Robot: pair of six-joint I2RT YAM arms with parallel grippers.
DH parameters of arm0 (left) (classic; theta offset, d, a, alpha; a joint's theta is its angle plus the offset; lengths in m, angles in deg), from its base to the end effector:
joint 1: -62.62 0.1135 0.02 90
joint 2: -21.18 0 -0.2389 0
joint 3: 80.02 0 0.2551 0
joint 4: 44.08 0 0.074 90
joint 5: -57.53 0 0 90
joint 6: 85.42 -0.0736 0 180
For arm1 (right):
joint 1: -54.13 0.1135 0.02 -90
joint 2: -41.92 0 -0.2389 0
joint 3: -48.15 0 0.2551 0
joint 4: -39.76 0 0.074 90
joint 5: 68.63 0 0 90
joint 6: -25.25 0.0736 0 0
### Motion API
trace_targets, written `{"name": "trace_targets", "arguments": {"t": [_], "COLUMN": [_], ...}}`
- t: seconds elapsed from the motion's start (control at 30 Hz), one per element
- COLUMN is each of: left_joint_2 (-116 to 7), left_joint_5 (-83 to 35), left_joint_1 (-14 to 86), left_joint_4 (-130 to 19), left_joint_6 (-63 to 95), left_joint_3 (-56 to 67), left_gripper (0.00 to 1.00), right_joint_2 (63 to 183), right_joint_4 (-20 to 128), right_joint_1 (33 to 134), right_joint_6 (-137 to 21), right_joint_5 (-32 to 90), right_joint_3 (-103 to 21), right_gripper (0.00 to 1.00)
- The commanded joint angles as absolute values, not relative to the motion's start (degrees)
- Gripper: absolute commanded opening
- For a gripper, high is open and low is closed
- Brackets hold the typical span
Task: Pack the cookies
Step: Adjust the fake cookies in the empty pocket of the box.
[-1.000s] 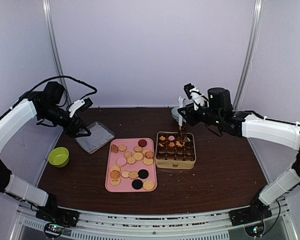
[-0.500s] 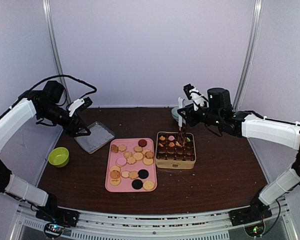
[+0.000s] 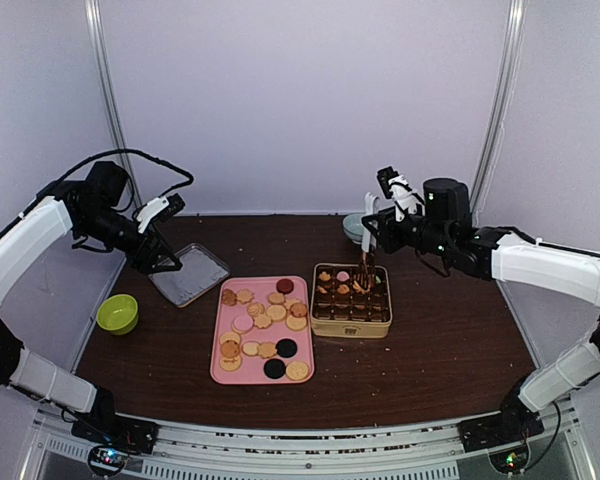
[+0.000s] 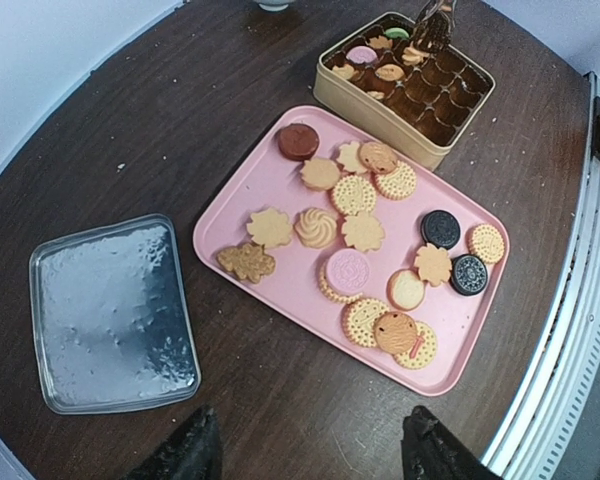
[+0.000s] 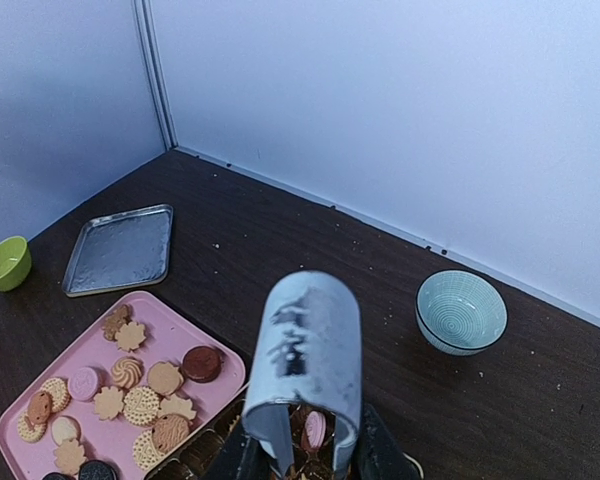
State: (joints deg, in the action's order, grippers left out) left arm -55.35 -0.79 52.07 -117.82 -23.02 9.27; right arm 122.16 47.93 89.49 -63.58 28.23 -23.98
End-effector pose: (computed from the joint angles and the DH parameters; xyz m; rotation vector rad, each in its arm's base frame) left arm 0.2676 -0.0892 0.2827 0.9906 2.3030 -0.6056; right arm 0.2993 0.2232 0.2717 -0.6359 1.7793 0.5510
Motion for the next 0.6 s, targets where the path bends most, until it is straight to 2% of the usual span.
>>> {"name": "trace_targets", "arguments": {"t": [0.0,0.57], "left_joint_2": [-54.98,-54.51], "left_joint_5": [0.69,0.65], "left_joint_1": [52.31,52.25], "left_joint_4": [-117.78,-117.78], "left_joint_6": [-23.55,-23.91], "left_joint_3": [10.76,9.88], "left_gripper": [0.63,0.63], "right_joint_2": [120.77,124.19], "right_joint_4": [45.11,45.18], "right_joint_1": [89.23,90.34], "right_joint_6": [-62.42,-59.39], "right_joint_5": [26.45,23.35], "right_joint_3": [-23.73,-25.23], "right_gripper": [0.06,0.06]}}
